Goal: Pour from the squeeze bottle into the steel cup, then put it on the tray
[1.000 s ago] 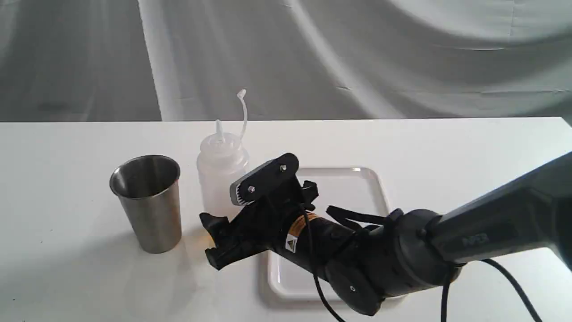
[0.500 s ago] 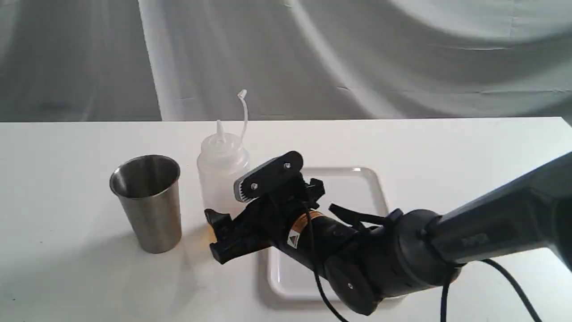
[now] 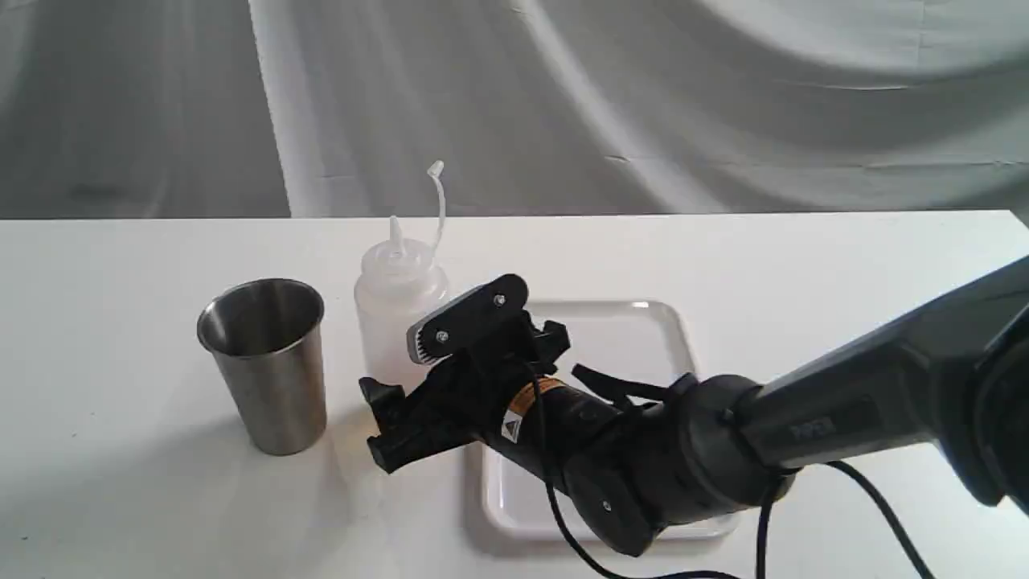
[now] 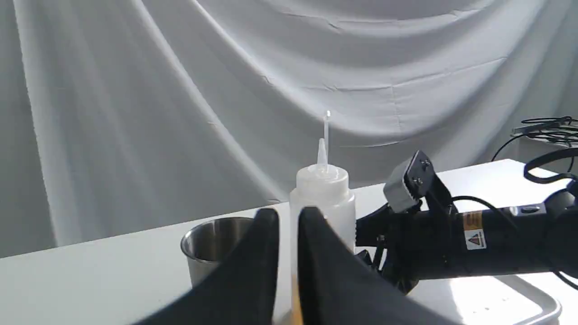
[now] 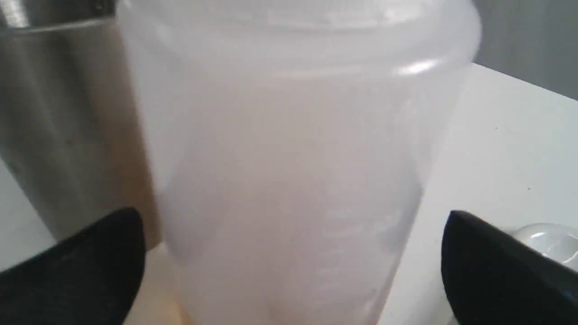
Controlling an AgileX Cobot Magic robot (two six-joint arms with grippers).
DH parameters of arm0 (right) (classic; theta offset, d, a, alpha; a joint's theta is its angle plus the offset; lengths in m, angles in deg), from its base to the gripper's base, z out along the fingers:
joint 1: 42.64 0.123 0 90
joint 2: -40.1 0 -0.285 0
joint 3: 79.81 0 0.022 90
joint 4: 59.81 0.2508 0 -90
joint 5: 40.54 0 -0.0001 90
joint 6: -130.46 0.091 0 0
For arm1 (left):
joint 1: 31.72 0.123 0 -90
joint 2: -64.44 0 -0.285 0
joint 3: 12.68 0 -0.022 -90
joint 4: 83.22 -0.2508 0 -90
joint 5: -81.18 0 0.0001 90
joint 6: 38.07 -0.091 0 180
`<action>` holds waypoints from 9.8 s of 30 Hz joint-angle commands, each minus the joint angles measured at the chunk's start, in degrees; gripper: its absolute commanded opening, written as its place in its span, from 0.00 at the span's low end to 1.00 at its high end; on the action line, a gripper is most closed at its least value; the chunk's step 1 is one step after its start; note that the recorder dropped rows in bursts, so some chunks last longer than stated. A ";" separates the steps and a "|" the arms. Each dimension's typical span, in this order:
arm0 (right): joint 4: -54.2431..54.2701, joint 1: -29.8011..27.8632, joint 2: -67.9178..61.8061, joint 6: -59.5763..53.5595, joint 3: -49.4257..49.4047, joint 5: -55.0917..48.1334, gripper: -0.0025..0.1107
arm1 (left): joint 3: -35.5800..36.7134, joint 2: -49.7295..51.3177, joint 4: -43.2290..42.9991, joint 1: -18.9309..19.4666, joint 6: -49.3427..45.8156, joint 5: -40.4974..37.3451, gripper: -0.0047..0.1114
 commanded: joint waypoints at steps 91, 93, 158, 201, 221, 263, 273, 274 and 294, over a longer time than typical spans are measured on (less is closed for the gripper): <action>-42.71 6.81 10.26 4.15 32.64 -73.17 0.02 | 0.25 0.38 -0.24 0.11 0.03 0.58 0.11; -44.68 6.81 9.12 4.15 33.75 -74.62 0.02 | 0.25 0.38 -0.24 0.11 0.03 0.58 0.11; -74.19 9.26 3.72 -5.99 34.33 -78.19 0.02 | 0.25 0.38 -0.24 0.11 0.03 0.58 0.11; -100.48 9.14 -0.89 -6.00 34.33 -83.92 0.02 | 0.25 0.38 -0.24 0.11 0.03 0.58 0.11; -100.53 9.24 -0.89 -6.13 34.33 -84.04 0.02 | 0.25 0.38 -0.24 0.11 0.03 0.58 0.11; -100.53 9.24 -0.89 -10.84 34.33 -82.22 0.02 | 0.25 0.38 -0.24 0.11 0.03 0.58 0.11; -100.53 9.24 -0.89 -10.10 34.33 -82.22 0.02 | 0.25 0.38 -0.24 0.11 0.03 0.58 0.11; -100.53 9.24 -0.89 -10.10 34.33 -82.22 0.02 | 0.25 0.38 -0.24 0.11 0.03 0.58 0.11; -100.53 9.24 -0.89 -10.68 34.33 -82.51 0.02 | 0.25 0.38 -0.24 0.11 0.03 0.58 0.11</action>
